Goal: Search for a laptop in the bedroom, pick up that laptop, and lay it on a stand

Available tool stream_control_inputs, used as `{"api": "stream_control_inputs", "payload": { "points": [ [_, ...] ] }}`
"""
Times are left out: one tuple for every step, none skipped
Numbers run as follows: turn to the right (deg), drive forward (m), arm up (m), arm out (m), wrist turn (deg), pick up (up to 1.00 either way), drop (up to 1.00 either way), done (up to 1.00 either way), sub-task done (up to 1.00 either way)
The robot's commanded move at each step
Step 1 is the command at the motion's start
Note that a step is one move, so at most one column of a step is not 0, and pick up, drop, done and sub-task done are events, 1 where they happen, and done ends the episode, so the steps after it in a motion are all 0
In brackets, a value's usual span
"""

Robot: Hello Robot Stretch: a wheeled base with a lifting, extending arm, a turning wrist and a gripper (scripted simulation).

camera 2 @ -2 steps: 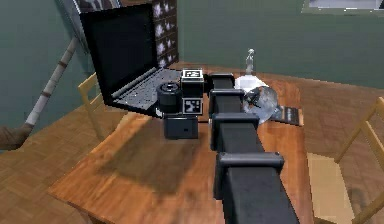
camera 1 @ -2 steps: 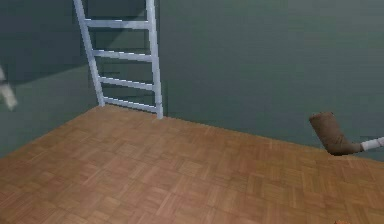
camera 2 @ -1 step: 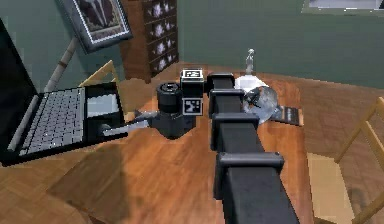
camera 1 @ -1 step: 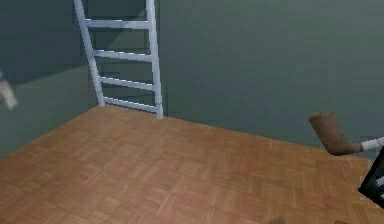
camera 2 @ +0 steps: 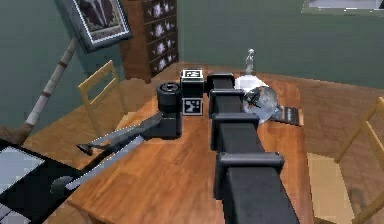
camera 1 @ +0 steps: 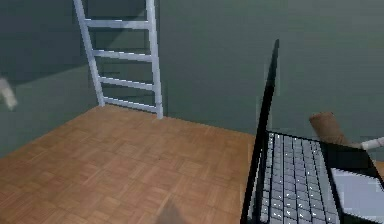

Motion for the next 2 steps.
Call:
{"api": "stream_control_inputs", "payload": {
  "points": [
    [0.0, 0.0, 0.0, 0.0, -36.0, 0.0, 0.0, 0.0, 0.0],
    [0.0, 0.0, 0.0, -0.18, 0.0, 0.0, 0.0, 0.0, 0.0]
  ]
}}
